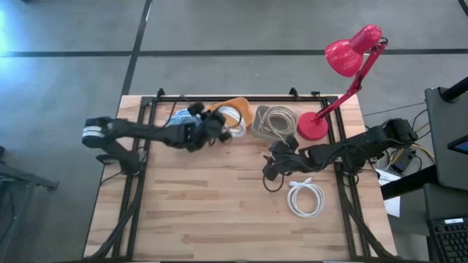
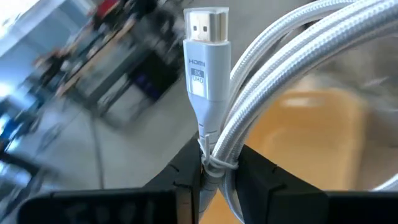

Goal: Pick & Place USB Port
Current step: Put the left white charger cable into the yellow bin

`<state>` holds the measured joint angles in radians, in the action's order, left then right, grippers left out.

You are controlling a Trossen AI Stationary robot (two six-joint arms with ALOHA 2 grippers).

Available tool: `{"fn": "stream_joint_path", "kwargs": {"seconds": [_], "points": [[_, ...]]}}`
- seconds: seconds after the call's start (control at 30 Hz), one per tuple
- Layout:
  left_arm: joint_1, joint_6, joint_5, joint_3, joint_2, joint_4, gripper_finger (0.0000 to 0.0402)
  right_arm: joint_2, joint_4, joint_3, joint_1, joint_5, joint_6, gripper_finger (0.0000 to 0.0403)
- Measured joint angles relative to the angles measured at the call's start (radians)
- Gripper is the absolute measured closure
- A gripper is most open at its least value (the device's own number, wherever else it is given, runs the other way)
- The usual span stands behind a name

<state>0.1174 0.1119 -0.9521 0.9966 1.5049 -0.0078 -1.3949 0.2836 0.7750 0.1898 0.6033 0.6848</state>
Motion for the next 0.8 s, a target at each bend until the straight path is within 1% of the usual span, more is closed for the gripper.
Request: {"fn": "stream_joint_path", "kwargs": {"seconds": [0.07, 0.17, 0.27, 0.33, 0.5, 0.67, 0.8], "points": [[0.062, -0.032, 0.006, 0.003, 0.037, 0.000, 0.0332, 0.000, -0.001, 0.000, 0.000, 0.000, 0.015, 0.0234], [0.138, -0.068, 0.048, 0.005, 0.091, 0.000, 0.0331, 0.000, -0.003, 0.000, 0.000, 0.000, 0.019, 0.0234], [0.191, -0.076, 0.113, 0.005, 0.147, 0.000, 0.0330, 0.000, -0.005, 0.000, 0.000, 0.000, 0.020, 0.0234], [0.214, -0.082, 0.131, 0.005, 0.181, -0.002, 0.0330, 0.000, -0.005, 0.000, 0.000, 0.000, 0.022, 0.0234], [0.248, -0.089, 0.132, 0.016, 0.233, 0.000, 0.0329, 0.000, -0.005, 0.000, 0.000, -0.001, 0.055, 0.0234], [0.255, -0.082, 0.177, 0.034, 0.252, -0.003, 0.0319, -0.018, -0.005, 0.000, 0.000, -0.001, 0.064, 0.0234], [0.255, -0.080, 0.183, 0.048, 0.257, -0.010, 0.0308, -0.040, -0.005, 0.000, 0.000, -0.001, 0.067, 0.0234]]}}
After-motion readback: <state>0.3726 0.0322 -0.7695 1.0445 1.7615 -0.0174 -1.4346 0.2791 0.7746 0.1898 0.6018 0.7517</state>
